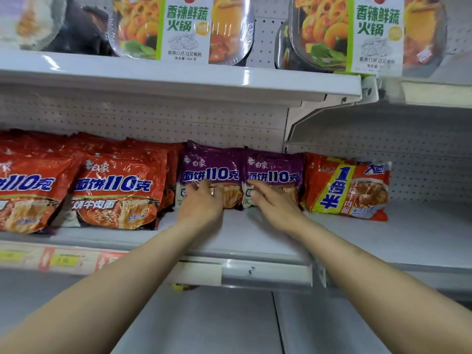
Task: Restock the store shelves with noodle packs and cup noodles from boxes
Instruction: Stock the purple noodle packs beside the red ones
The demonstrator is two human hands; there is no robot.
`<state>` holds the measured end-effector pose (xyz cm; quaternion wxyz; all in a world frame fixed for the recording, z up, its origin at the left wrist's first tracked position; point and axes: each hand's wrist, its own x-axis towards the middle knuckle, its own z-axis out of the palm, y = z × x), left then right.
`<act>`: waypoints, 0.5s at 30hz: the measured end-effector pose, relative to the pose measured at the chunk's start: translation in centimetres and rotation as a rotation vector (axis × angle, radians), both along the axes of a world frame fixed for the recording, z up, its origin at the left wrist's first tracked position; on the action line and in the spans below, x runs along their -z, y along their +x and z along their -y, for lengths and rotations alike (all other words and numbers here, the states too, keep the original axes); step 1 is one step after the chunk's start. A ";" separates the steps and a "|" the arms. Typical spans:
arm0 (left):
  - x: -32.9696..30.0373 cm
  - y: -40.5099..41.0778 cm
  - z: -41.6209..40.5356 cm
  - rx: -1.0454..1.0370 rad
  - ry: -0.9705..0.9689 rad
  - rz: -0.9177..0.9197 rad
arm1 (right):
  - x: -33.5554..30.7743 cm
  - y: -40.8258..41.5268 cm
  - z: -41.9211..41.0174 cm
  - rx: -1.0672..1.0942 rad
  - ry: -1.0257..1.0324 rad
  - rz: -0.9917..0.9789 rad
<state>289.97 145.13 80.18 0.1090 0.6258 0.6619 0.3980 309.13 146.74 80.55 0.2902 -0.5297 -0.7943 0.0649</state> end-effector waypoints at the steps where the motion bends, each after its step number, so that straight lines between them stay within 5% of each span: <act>1: 0.0 -0.3 0.1 0.004 -0.015 -0.027 | 0.1 -1.1 0.4 -0.053 -0.070 -0.059; 15: 0.2 -2.9 -2.6 0.078 -0.153 0.106 | -0.1 -7.0 0.6 -0.122 -0.378 -0.241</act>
